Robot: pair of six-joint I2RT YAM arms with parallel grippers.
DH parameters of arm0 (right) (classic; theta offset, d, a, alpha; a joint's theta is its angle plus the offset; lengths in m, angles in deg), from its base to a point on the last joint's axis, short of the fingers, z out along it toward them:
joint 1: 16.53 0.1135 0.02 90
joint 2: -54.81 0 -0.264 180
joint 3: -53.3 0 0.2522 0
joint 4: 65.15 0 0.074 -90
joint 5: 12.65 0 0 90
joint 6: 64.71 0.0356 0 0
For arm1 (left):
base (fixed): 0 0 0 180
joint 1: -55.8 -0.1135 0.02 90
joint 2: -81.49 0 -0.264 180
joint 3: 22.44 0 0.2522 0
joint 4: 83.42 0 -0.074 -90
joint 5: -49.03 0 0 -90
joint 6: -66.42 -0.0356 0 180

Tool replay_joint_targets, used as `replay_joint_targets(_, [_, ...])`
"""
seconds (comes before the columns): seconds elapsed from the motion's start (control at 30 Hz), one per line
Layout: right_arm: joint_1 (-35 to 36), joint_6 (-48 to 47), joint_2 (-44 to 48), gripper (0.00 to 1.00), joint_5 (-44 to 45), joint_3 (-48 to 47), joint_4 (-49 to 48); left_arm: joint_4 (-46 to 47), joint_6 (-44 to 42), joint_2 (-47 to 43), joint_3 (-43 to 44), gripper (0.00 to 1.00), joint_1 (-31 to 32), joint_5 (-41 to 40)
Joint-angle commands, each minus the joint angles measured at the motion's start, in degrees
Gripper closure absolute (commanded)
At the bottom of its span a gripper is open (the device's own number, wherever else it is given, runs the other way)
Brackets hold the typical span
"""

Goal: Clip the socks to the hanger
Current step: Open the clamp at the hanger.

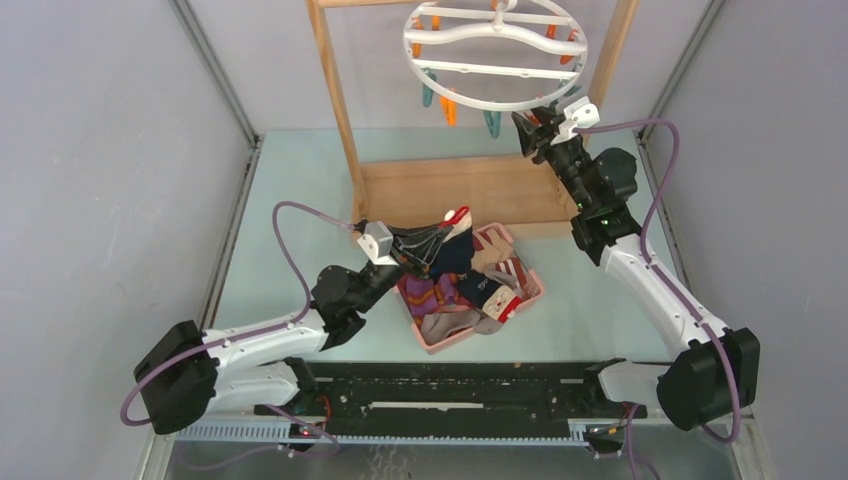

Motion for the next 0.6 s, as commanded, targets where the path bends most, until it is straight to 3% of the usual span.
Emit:
replay_joint_targets(0.0, [-0.9,-0.3,0.4,0.57,-1.8,-2.6,-2.9,0.7,-1.4,-0.9,-0.3,1.0,-0.2,0.3])
replay_joint_targets(0.13, [-1.7,0.3,0.7,0.67,-3.6,-2.6,-2.5,0.7,-1.0,-0.6,0.0,1.0,-0.2,0.6])
replay_joint_targets(0.33, [-2.0,1.8,1.9,0.91,-7.3,-2.7,-1.1,0.7,0.0,1.1,2.8,1.0,-0.1,2.2])
replay_joint_targets(0.57, [-2.3,6.8,3.4,0.97,-8.7,-3.1,2.3,-1.8,-0.7,7.0,11.6,1.0,-0.3,4.6])
